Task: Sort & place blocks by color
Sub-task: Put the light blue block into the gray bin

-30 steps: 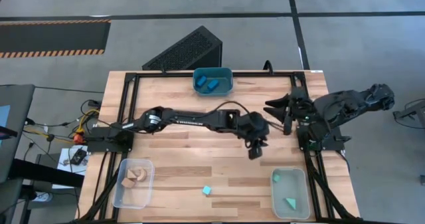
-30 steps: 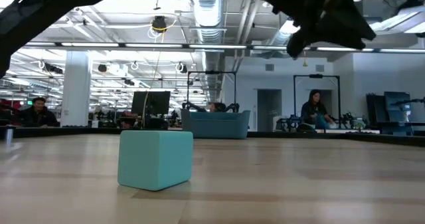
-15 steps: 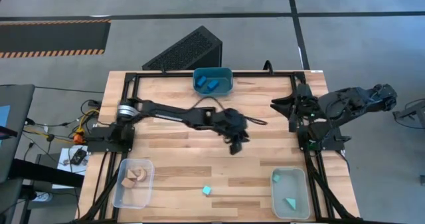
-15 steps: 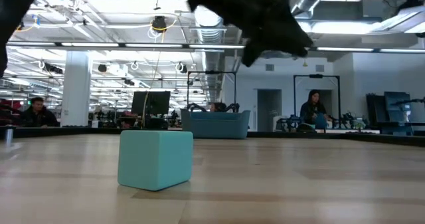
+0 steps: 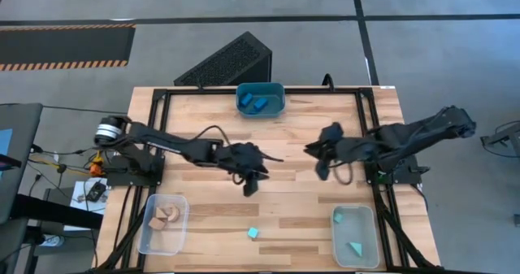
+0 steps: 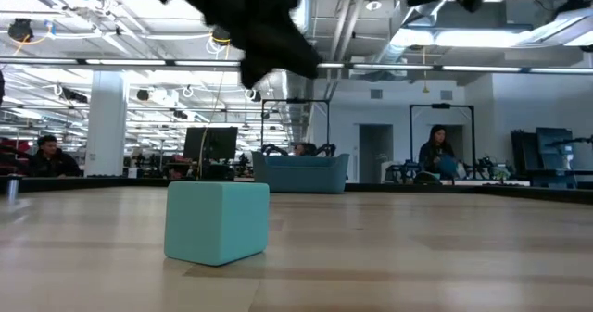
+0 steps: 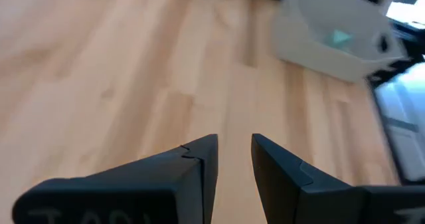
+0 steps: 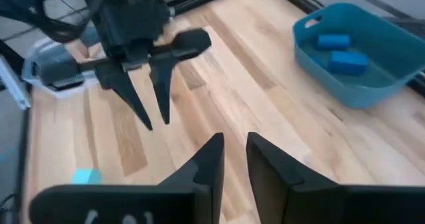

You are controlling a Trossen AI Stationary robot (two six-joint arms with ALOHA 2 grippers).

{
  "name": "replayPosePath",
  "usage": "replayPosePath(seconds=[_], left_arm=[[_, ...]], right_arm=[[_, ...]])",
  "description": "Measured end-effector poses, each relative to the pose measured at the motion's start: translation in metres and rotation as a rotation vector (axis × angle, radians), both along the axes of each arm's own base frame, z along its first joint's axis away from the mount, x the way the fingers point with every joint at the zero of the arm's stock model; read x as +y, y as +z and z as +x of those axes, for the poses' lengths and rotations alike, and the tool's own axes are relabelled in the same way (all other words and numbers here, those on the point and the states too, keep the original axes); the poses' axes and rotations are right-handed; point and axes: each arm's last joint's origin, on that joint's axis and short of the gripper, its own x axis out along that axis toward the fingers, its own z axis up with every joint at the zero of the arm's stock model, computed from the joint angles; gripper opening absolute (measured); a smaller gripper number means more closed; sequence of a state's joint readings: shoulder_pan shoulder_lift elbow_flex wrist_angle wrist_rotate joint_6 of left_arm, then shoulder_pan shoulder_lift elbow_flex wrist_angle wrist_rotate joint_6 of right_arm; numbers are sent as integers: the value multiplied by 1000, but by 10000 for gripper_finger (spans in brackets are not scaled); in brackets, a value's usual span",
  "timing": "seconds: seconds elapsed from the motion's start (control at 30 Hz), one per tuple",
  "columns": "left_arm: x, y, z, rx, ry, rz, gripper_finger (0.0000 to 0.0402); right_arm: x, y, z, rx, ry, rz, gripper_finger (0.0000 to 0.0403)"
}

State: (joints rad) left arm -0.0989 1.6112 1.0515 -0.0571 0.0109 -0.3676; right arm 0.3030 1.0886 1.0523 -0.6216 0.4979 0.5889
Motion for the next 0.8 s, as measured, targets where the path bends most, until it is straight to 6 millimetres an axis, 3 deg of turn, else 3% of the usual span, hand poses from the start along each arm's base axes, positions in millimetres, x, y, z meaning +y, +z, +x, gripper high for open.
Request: replayPosePath(seconds=[0.27,0.4,0.67,0.8], left_arm=[[-6,-7,-64,-135,173,-30,80],[-13,-25,-87,-160,303,-99,85],[-29,-45,-103,-63,357,-153,160],[-33,-58,-115,123,383,-224,200]], right_arm=[[16,-29,56,1,128,28,77],[23,-48,79,26,245,42,77],[41,-89,125,7,541,-27,77],[50,-99,150,33,610,-20,86]])
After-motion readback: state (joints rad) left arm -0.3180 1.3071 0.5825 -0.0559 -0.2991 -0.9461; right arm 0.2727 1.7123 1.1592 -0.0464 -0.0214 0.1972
